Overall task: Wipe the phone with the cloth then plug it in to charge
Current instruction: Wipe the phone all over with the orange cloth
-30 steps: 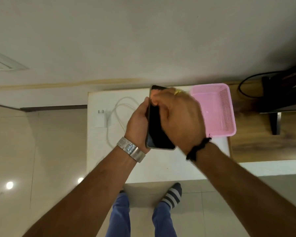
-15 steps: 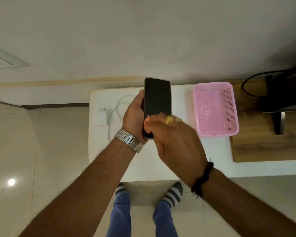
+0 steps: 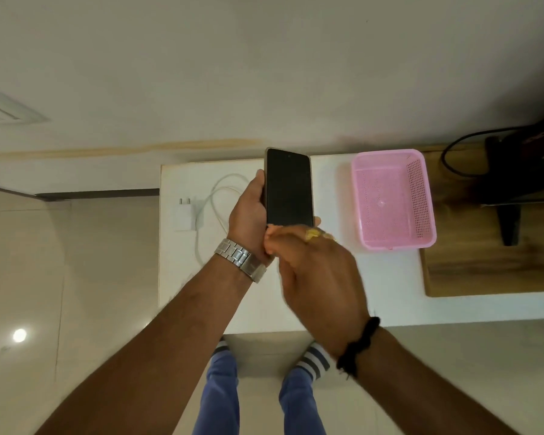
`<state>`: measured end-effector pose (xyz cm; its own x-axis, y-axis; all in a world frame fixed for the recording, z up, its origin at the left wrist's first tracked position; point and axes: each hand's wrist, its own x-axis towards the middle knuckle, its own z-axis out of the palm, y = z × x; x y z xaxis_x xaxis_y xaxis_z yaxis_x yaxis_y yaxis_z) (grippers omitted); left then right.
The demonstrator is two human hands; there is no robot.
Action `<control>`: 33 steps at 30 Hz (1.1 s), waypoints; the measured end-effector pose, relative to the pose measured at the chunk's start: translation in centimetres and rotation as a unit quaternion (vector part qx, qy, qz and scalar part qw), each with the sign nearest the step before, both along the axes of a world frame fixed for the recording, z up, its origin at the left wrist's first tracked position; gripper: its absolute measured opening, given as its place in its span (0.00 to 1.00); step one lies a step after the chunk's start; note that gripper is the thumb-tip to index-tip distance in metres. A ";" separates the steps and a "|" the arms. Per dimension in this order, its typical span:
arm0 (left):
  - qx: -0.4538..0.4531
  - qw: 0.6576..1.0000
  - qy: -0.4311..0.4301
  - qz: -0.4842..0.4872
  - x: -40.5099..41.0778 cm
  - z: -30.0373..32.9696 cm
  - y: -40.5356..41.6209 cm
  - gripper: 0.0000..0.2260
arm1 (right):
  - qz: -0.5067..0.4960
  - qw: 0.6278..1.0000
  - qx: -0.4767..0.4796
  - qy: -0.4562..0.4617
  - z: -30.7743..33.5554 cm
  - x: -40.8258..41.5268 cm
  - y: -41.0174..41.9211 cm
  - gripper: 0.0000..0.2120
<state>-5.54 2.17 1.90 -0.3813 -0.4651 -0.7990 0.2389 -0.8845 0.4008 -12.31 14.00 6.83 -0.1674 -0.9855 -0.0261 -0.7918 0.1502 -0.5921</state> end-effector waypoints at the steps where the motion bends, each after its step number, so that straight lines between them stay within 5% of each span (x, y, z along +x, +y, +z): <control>1: -0.008 1.000 -0.001 0.009 0.1 -0.2 0.1 0.27 | 0.004 1.000 -0.009 0.001 -0.3 0.7 -0.3 0.13; 5: -0.034 0.999 0.020 0.013 0.9 -0.1 -1.0 0.27 | 0.022 0.995 -0.095 -0.001 -0.5 -0.2 0.0 0.15; 11: 0.000 0.999 0.039 -0.025 0.0 0.4 0.2 0.28 | 0.013 0.998 -0.025 0.058 0.8 -2.3 -2.0 0.08; 16: 0.044 0.994 0.095 -0.028 -0.5 0.1 1.2 0.24 | -0.048 0.996 -0.015 0.071 1.0 -6.5 -8.2 0.13; 24: -0.009 0.999 0.039 -0.014 0.7 -0.5 -0.4 0.25 | 0.047 0.999 -0.005 0.020 1.4 -1.9 -2.5 0.09; 29: 0.034 0.994 0.103 -0.004 -0.1 -0.8 0.9 0.24 | -0.025 0.996 0.011 0.086 0.7 -6.0 -8.9 0.14; 33: 0.040 0.995 0.088 0.002 0.8 -0.8 -0.3 0.28 | -0.028 0.996 0.028 0.075 0.7 -4.6 -4.8 0.11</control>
<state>-4.76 1.86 1.12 -0.5164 -0.4051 -0.7544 0.3035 -0.9104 0.2811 -16.93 9.22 7.52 -0.2276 -0.9724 -0.0522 -0.8601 0.2258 -0.4573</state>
